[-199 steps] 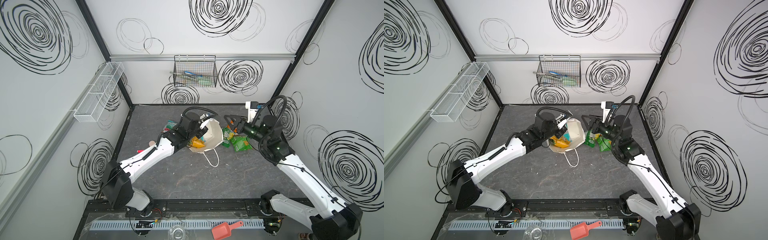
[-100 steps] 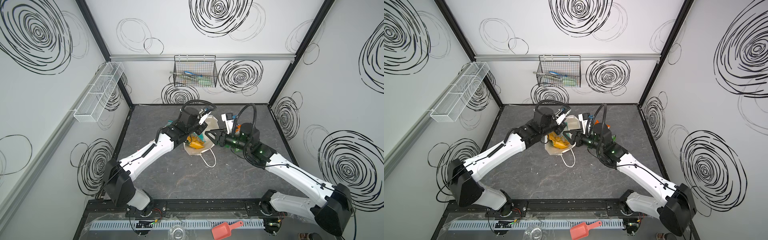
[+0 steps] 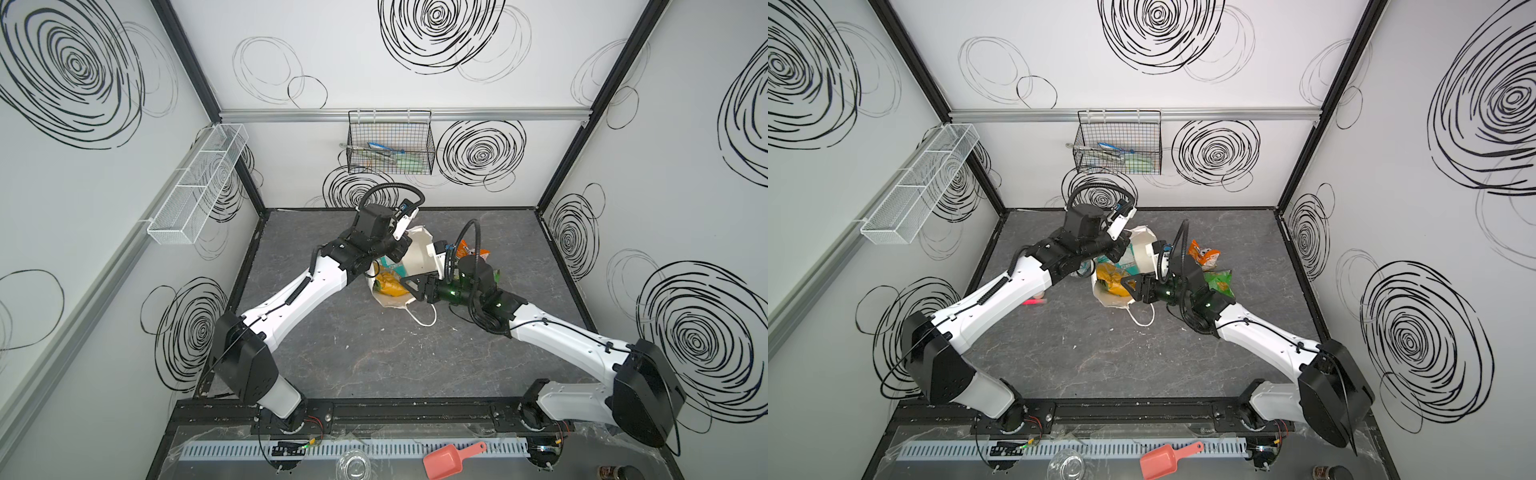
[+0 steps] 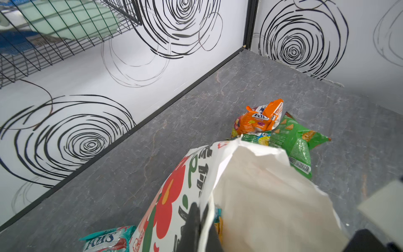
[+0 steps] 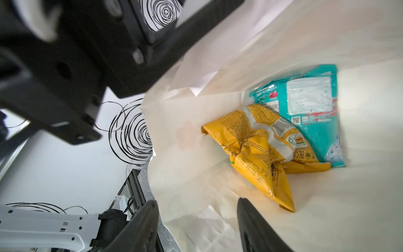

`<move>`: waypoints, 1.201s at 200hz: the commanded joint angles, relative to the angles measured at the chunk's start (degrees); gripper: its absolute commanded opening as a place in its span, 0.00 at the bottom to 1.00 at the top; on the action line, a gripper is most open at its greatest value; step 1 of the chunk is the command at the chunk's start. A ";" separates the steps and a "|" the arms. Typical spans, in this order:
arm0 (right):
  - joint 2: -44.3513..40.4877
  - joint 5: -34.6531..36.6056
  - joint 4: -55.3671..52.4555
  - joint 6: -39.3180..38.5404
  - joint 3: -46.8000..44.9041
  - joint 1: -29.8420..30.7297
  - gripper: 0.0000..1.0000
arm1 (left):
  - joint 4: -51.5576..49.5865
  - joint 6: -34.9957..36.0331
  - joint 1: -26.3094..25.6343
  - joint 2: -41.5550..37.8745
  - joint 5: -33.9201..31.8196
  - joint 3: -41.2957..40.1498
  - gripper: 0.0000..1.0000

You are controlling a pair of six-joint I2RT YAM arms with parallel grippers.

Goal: Take the snacks out of the paper bag
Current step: Pick up the snack from the paper bag.

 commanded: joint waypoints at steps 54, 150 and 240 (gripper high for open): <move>8.66 -3.20 1.68 -1.83 4.00 0.39 0.62 | -2.86 -10.93 3.39 3.22 10.81 8.18 0.00; 19.01 2.24 0.33 -19.63 11.18 0.39 0.65 | -5.00 -10.73 3.40 5.94 11.26 9.17 0.00; 25.54 7.87 -4.78 -30.12 13.44 0.31 0.75 | -5.95 -10.14 3.81 6.49 11.59 9.57 0.00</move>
